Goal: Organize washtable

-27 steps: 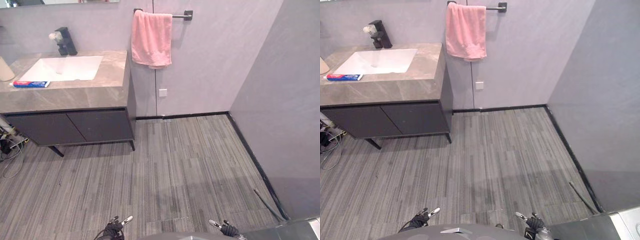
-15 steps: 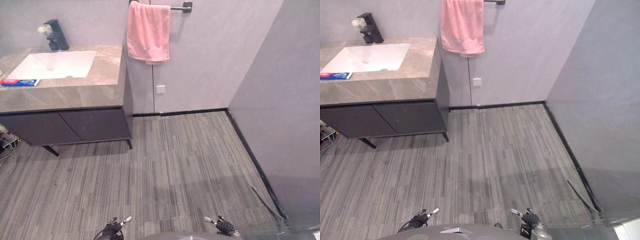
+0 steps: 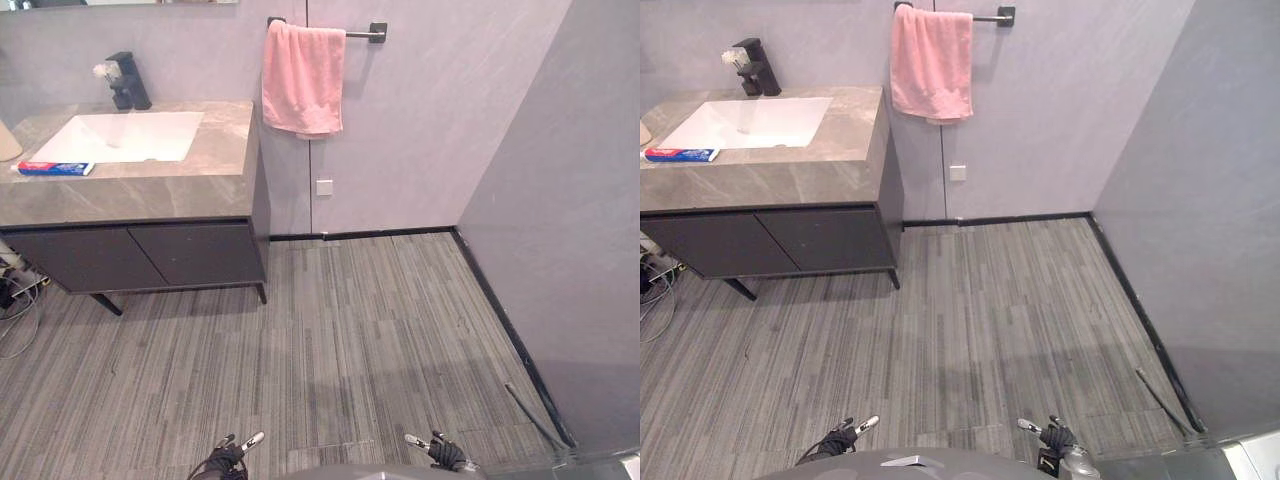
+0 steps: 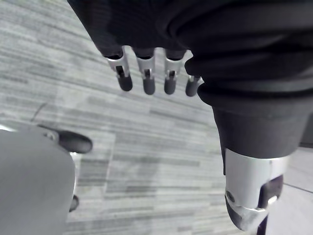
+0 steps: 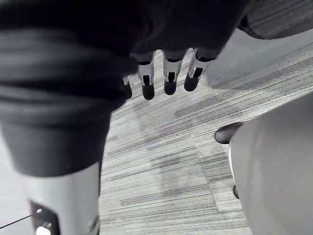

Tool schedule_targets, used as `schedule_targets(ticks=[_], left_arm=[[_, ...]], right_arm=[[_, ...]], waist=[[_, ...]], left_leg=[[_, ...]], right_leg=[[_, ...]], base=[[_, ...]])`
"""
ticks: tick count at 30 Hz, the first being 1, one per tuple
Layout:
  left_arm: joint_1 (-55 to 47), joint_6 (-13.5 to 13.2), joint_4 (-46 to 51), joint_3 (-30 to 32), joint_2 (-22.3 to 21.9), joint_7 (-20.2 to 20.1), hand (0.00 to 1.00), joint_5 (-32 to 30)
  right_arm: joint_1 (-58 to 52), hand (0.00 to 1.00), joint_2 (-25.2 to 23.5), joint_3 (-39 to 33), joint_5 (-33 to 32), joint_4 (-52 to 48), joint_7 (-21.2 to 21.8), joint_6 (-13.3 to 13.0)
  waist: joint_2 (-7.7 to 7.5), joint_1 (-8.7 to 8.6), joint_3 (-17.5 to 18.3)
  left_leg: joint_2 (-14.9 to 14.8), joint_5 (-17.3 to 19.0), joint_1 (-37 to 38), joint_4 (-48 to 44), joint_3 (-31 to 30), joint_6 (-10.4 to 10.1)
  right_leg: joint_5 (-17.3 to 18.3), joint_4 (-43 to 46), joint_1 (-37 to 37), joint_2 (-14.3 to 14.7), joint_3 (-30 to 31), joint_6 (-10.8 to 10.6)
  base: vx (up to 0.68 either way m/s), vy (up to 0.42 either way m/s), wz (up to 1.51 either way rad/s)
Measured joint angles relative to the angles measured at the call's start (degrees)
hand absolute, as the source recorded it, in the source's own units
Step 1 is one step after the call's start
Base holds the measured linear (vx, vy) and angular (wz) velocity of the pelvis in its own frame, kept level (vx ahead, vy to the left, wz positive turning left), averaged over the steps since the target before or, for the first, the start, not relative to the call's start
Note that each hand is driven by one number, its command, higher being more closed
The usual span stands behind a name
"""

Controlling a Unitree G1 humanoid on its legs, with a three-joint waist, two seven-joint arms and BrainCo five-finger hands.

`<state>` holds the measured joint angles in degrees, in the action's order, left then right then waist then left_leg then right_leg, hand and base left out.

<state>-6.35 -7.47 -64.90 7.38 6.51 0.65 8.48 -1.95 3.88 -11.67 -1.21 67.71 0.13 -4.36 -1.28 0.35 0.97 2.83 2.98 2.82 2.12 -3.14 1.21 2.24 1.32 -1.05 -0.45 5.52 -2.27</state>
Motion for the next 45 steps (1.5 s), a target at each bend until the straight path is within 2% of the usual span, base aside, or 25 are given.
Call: schedule_targets(ticks=[7, 12, 15, 16, 17, 18, 19, 21, 23, 25, 26, 28, 29, 30, 31, 32, 33, 34, 36, 39, 41, 42, 43, 44, 45], left_arm=[[0.03, -0.06, -0.04, 0.02, 0.13, -0.04, 0.0, 0.0], [0.47, -0.16, 0.41, 0.42, 0.31, -0.11, 0.0, 0.01], [1.93, -0.03, 1.18, 1.42, -0.07, -0.15, 0.0, 0.04], [1.95, -0.02, 1.99, 1.82, -0.76, -0.06, 0.0, 0.07], [2.08, -0.06, 2.17, 2.0, -0.62, -0.07, 0.0, 0.08], [2.48, 0.11, 2.25, 3.56, -0.33, -0.06, 0.0, 0.0], [2.3, 0.34, 2.22, 4.22, -0.33, -0.02, 0.0, 0.0], [2.26, 0.98, 2.19, 5.73, -0.73, -0.05, 0.0, -0.12], [2.93, 1.01, 2.18, 6.22, -1.89, -0.07, 0.0, 0.07], [4.94, 1.0, 2.19, 6.34, -3.69, -0.19, 0.0, -0.09], [5.26, 0.97, 2.21, 6.72, -3.9, -0.25, 0.0, -0.27], [4.83, 1.0, 2.22, 8.74, -4.45, -1.08, 0.0, -1.3], [4.66, 0.86, 2.31, 8.78, -3.93, -1.28, 0.0, -1.66], [4.31, 1.02, 2.45, 9.13, -3.2, -1.31, 0.0, -2.16], [3.69, 1.11, 2.49, 9.86, -3.63, -1.36, 0.0, -2.17], [3.6, 1.39, 2.09, 10.77, -3.94, -1.61, 0.0, -2.16], [3.67, 1.49, 2.16, 10.73, -4.52, -1.64, 0.0, -2.16], [3.69, 1.52, 2.23, 10.67, -4.62, -1.77, 0.0, -2.17], [3.21, 1.6, 2.86, 10.65, -4.41, -1.8, 0.0, -1.97], [3.01, 0.4, 5.0, 10.19, -4.18, -1.74, 0.0, -2.04], [2.7, -0.11, 5.01, 10.85, -4.08, -1.52, 0.0, -2.01], [1.88, -0.1, 4.69, 10.91, -4.28, -1.2, 0.0, -2.02], [0.54, -0.04, 4.18, 10.66, -4.73, -1.17, 0.0, -2.03], [-0.44, 0.03, 4.16, 10.65, -4.9, -1.13, 0.0, -2.03], [-2.69, 0.25, 3.32, 10.83, -5.03, -1.03, 0.0, -2.02]], right_arm=[[0.49, 0.0, 0.08, 0.31, 0.05, 0.16, 0.5, 0.02], [2.75, 0.0, 0.63, 1.42, 0.41, 0.33, 1.16, 0.19], [3.3, 0.0, 0.67, 0.33, -0.04, -0.84, 1.06, 0.14], [3.24, 0.0, 0.39, 0.51, -0.5, -2.77, 1.04, 0.12], [2.81, 0.0, -0.25, 0.65, -1.1, -4.26, 1.04, 0.01], [2.09, 0.0, -0.61, 0.82, -2.92, -7.07, 1.2, -0.11], [2.09, 0.0, -0.64, 0.89, -3.81, -7.13, 1.19, -0.14], [1.95, 0.0, -0.67, 0.17, -4.66, -7.07, 1.27, -0.32], [1.64, 0.0, -0.76, -1.14, -5.24, -6.9, 1.29, -0.31], [1.68, 0.0, -1.29, -5.02, -6.2, -6.08, 1.26, -0.11], [1.6, 0.0, -1.45, -6.24, -6.45, -6.04, 1.23, -0.03], [1.0, 0.0, -1.63, -9.92, -6.5, -6.06, 1.34, 0.02], [0.85, 0.0, -1.97, -10.51, -6.46, -6.0, 1.34, 0.07], [0.8, 0.0, -2.65, -10.96, -6.35, -4.87, 1.72, 0.05], [1.23, 0.0, -2.27, -11.15, -5.71, -4.7, 1.93, 0.04], [1.26, 0.0, -1.81, -11.06, -5.42, -5.14, 2.16, -0.11], [1.54, 0.0, -1.71, -10.62, -5.4, -5.45, 2.2, -0.07], [2.36, 0.0, -1.64, -10.37, -5.42, -5.06, 2.09, 0.23], [3.7, 0.0, -1.93, -6.32, -5.43, -4.78, 2.06, 0.17], [6.77, 0.0, -1.86, -3.59, -5.52, -4.72, 2.02, -0.07], [9.67, 0.0, -2.04, -3.37, -5.55, -4.91, 1.86, -0.39], [10.48, 0.0, -1.72, -2.3, -5.54, -5.29, 1.61, -0.6], [10.12, 0.0, -0.63, -1.94, -5.5, -5.44, 1.54, -0.69], [9.82, 0.0, -0.55, -1.72, -5.5, -5.22, 1.56, -0.67], [8.69, 0.0, -0.86, -0.36, -5.43, -4.95, 1.58, -0.49]], waist=[[-0.19, 0.08, -0.12], [-0.28, 0.14, -1.42], [-0.68, 0.14, -4.24], [-0.4, 0.54, -5.7], [-0.26, 0.5, -6.56], [-1.09, 0.25, -7.5], [-1.17, 0.32, -7.54], [-1.31, 0.3, -7.66], [-1.04, 0.09, -7.53], [-1.23, -0.04, -7.7], [-1.12, -0.34, -7.76], [1.07, -2.25, -7.44], [0.54, -2.29, -7.12], [0.54, -1.55, -6.48], [2.0, -0.87, -5.57], [2.03, -1.14, -5.5], [2.3, -0.66, -5.94], [2.56, 0.28, -6.96], [1.71, 1.43, -7.95], [1.27, 3.46, -8.16], [1.18, 4.38, -8.32], [2.51, 4.78, -8.4], [4.47, 5.36, -7.95], [4.88, 5.82, -7.91], [4.73, 6.66, -7.56]], left_leg=[[0.01, 0.49, -0.72, -0.86, 0.36, 0.51], [0.67, 6.08, -6.73, -11.05, 0.65, 1.29], [2.73, 9.81, -7.78, -15.43, -0.7, 3.45], [2.95, 10.55, -7.92, -16.42, -0.8, 4.14], [3.1, 10.84, -7.48, -16.77, -0.88, 4.18], [3.43, 11.59, -5.78, -16.87, -1.08, 4.48], [3.36, 12.03, -5.09, -16.8, -1.11, 4.47], [2.88, 13.53, -2.55, -15.66, -1.09, 4.36], [1.87, 14.23, -0.87, -13.53, -1.38, 3.57], [1.46, 14.45, 1.97, -9.51, -3.7, 2.7], [1.03, 14.7, 3.04, -8.7, -4.33, 2.25], [-4.21, 17.65, 7.78, -8.72, -7.87, -2.69], [-4.8, 17.7, 7.61, -11.53, -8.37, -2.78], [-5.85, 18.92, 6.58, -19.29, -8.47, -4.58], [-7.54, 18.07, 3.67, -27.39, -8.77, -6.09], [-6.84, 13.11, -1.06, -37.18, -8.34, -7.83], [-6.26, 6.35, -4.97, -47.37, -7.91, -7.84], [-6.01, 6.71, -8.69, -58.06, -5.96, -6.93], [-3.73, 10.56, -13.44, -66.02, -4.81, -5.88], [-1.73, 14.94, -22.45, -58.67, -2.61, -4.13], [-1.27, 13.78, -26.63, -40.87, -1.01, -4.53], [-1.42, 8.84, -27.71, -26.35, -1.31, -5.0], [-1.94, 3.75, -28.75, -15.86, -1.88, -5.95], [-2.13, 2.44, -29.19, -13.6, -2.05, -6.04], [-2.01, -3.19, -29.48, -15.31, -1.88, -3.8]], right_leg=[[-0.26, -0.34, -0.21, 0.03, 0.43, -0.33], [1.82, 3.78, -3.16, -0.04, 0.82, -1.15], [8.44, 18.68, -7.79, -2.07, -1.62, -4.56], [8.02, 31.62, -13.98, -2.0, -1.66, -4.46], [7.1, 38.23, -17.2, -2.06, -1.68, -3.59], [7.67, 49.45, -22.78, -2.1, -1.8, -3.28], [7.84, 51.07, -24.06, -1.98, -2.12, -3.05], [8.44, 46.72, -26.29, -2.07, -5.52, -2.08], [7.9, 33.99, -26.66, -1.91, -9.18, -2.16], [3.05, 15.59, -26.47, -1.68, -11.84, -1.68], [1.67, 13.24, -26.33, -1.67, -12.4, -1.61], [-1.69, 12.97, -24.99, 1.49, -15.97, 1.79], [-3.19, 13.35, -24.8, 2.28, -15.95, 3.29], [-5.48, 13.89, -23.66, 4.15, -16.12, 6.28], [-4.34, 13.67, -21.71, 6.51, -17.0, 7.87], [-1.43, 14.33, -20.78, 6.91, -17.14, 9.22], [0.26, 13.99, -18.25, 7.51, -16.29, 10.14], [2.03, 13.57, -13.68, 8.85, -13.88, 11.68], [3.58, 12.51, -4.96, 9.03, -10.17, 13.91], [3.76, 10.25, 3.3, 7.79, -5.68, 13.59], [5.95, 10.04, 6.64, 6.2, -3.14, 9.64], [7.15, 8.72, 9.6, 6.01, -1.45, 7.77], [7.54, 7.07, 12.62, 6.7, 0.23, 7.6], [8.03, 6.98, 14.07, 6.98, 1.5, 7.7], [9.37, 8.18, 16.96, 6.81, 3.86, 7.73]], base=[[0.05, -0.001, -0.04], [0.01, 0.037, -0.03], [-0.02, 0.113, 0.33], [-0.02, 0.116, 0.28], [0.07, 0.104, 0.22], [0.16, 0.073, 0.16], [0.2, 0.064, 0.06], [0.25, 0.022, -0.13], [0.31, -0.021, -0.04], [0.23, -0.06, 0.28], [0.35, -0.171, 0.64], [0.67, -0.241, 0.88], [0.81, -0.338, 0.56], [0.66, -0.349, 0.0], [0.71, -0.37, -0.1], [0.64, -0.267, -0.19], [0.77, -0.272, -0.27], [0.79, -0.252, -0.44], [0.71, -0.23, -0.49], [0.61, -0.141, -0.6], [0.54, -0.03, -0.7], [0.63, 0.046, -0.73], [0.66, 0.072, -0.78], [0.75, 0.129, -0.92], [0.82, 0.112, -0.92]])
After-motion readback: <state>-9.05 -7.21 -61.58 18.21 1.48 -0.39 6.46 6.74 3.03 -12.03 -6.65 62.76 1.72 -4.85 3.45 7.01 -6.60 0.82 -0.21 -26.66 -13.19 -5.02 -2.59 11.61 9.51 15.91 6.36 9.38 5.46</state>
